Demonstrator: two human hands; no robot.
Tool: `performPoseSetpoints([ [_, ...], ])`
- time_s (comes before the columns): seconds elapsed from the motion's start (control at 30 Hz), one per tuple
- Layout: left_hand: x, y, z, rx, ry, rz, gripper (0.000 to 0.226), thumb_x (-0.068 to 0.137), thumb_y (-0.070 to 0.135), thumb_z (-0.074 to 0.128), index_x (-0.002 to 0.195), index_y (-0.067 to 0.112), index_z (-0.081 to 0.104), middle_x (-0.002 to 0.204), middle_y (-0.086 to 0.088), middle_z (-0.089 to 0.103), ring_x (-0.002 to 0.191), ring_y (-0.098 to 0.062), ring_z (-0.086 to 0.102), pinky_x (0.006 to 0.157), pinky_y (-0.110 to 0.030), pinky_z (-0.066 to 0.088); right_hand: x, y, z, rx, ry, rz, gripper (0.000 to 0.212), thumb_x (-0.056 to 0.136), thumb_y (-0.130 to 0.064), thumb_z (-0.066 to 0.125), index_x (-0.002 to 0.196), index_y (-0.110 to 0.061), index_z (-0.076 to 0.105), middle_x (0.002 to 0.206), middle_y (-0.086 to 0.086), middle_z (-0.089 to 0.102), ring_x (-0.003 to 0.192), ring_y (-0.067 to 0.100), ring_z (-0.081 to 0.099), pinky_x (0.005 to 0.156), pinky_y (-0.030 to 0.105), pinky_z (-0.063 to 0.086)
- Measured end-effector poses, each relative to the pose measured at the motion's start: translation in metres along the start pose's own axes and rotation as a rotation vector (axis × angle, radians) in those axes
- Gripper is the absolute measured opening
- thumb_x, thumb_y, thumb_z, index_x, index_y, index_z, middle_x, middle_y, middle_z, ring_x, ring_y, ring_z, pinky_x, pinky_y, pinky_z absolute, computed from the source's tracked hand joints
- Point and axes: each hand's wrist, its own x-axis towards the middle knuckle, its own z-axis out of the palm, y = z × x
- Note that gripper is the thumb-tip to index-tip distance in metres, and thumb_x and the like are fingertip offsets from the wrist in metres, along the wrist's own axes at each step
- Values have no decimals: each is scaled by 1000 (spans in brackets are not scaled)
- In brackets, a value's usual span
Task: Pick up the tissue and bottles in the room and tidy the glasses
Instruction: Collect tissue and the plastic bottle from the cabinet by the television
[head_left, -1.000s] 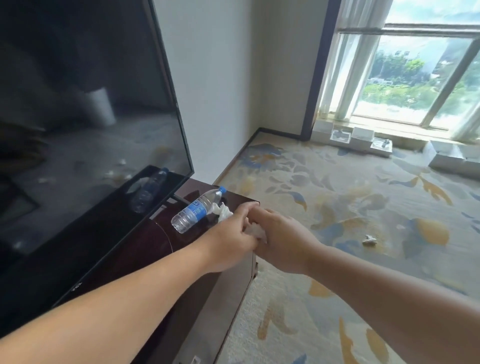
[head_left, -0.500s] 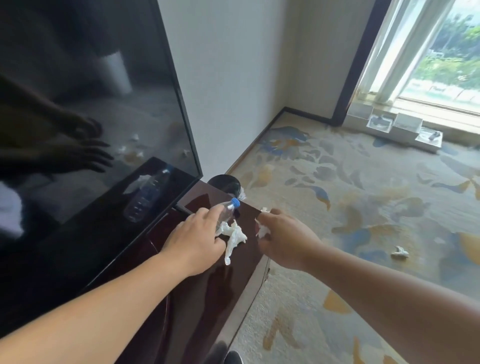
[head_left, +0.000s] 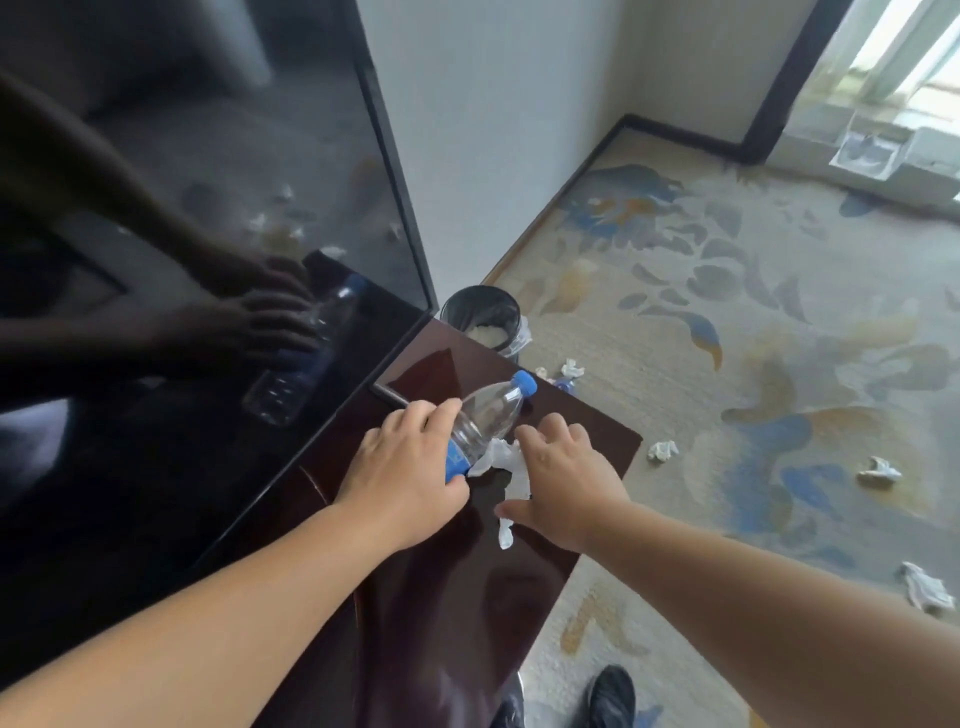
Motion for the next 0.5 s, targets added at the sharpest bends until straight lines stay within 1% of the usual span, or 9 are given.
performPoseSetpoints([
  [0.07,6,-4,7,14,5,13,75,82,43,52,146,23,18,138,3,36,129,-21,36,105,-39,32,8,-1,12,-49,-20,2,72,69,-62,69,120,-21,41,119,1,37,107,23,40,85,37,49],
  [0.13,13,-7,12,17,10,18,76,82,45,53,146,23,18,137,2,36,128,-21,36,105,-39,32,13,-1,21,-79,-20,-8,68,70,-60,70,118,-20,42,117,2,38,105,24,41,83,37,48],
  [0.2,20,-7,17,25,11,19,77,81,46,54,146,24,19,136,1,37,127,-22,38,103,-39,33,16,1,25,-68,-10,-43,53,78,-51,67,115,-20,44,115,2,40,104,24,42,79,35,48],
  [0.27,24,-5,22,35,-2,5,79,81,49,55,146,24,17,136,0,38,125,-23,40,102,-40,34,16,2,25,-18,-40,-76,34,87,-35,62,113,-19,47,113,2,42,104,25,44,74,35,48],
  [0.37,29,-1,28,76,-32,-25,83,82,53,57,146,26,12,135,-2,40,122,-24,44,101,-40,34,13,7,19,62,-66,-53,16,89,-18,52,104,-19,47,105,3,46,98,27,49,69,34,44],
  [0.43,32,4,30,117,-48,-40,88,82,52,58,148,26,7,132,-3,43,121,-25,46,100,-40,34,9,16,8,102,-44,-23,15,87,-12,47,99,-20,46,97,1,48,91,28,54,65,33,42],
  [0.5,34,12,30,157,-74,-49,90,83,49,59,149,25,2,130,-5,45,119,-24,47,99,-39,36,3,29,-8,142,-36,-2,24,86,-7,46,102,-24,50,96,2,51,86,27,57,63,33,43],
])
